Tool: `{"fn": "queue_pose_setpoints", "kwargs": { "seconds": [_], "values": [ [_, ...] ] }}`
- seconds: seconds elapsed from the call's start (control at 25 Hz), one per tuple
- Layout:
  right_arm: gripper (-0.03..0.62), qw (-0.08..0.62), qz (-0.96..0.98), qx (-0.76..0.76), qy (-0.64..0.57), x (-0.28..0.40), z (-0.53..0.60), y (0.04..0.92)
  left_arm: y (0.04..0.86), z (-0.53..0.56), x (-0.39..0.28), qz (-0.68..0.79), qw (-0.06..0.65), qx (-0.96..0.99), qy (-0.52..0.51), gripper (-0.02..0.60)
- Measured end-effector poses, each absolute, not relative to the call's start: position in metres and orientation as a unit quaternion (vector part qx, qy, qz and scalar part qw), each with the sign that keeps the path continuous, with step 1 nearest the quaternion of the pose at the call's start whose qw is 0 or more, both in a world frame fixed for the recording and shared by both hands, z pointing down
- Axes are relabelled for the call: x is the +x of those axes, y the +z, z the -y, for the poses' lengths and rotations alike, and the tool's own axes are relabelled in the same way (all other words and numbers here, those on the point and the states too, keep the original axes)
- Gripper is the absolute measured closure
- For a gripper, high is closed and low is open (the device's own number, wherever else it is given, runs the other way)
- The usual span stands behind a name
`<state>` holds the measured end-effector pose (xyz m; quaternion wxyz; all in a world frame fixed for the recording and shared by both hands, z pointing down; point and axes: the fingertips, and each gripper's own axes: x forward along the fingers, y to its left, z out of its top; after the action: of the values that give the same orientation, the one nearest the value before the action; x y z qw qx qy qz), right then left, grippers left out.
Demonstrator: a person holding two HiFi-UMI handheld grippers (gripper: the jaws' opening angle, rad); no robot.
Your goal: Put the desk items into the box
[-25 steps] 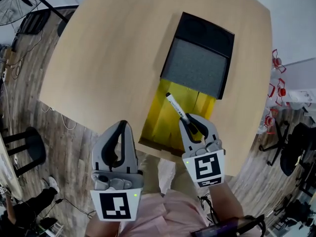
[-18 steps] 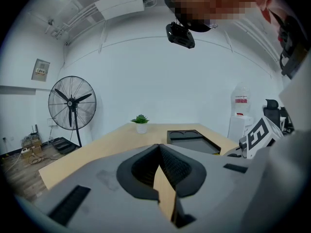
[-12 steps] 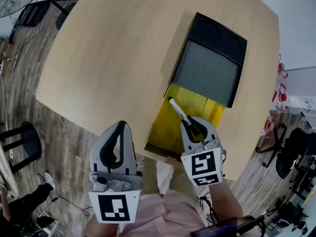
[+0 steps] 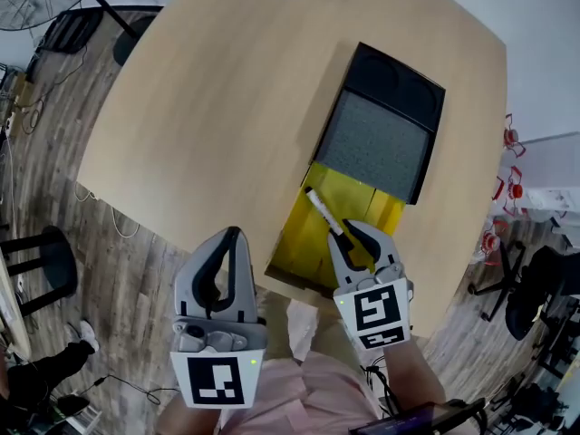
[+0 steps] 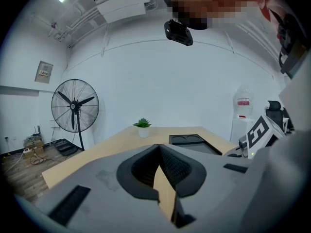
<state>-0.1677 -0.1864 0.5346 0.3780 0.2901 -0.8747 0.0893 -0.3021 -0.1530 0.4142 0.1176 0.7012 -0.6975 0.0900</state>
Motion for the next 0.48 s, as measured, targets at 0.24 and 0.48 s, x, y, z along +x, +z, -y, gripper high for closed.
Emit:
{"fn": "queue_pose_setpoints", "kwargs": {
  "seconds": [0.24, 0.48],
  "values": [
    [0.523, 0.272, 0.905, 0.314, 0.087, -0.156, 0.192, 0.453, 0.365, 0.154, -0.268, 0.693, 0.074, 0.714, 0.064, 0.571],
    [0.565, 0.151, 0.924, 0.350, 0.028, -0.122, 0.192, 0.344, 0.292, 0.151, -0.219, 0.684, 0.008, 0.729, 0.027, 0.572]
  ]
}}
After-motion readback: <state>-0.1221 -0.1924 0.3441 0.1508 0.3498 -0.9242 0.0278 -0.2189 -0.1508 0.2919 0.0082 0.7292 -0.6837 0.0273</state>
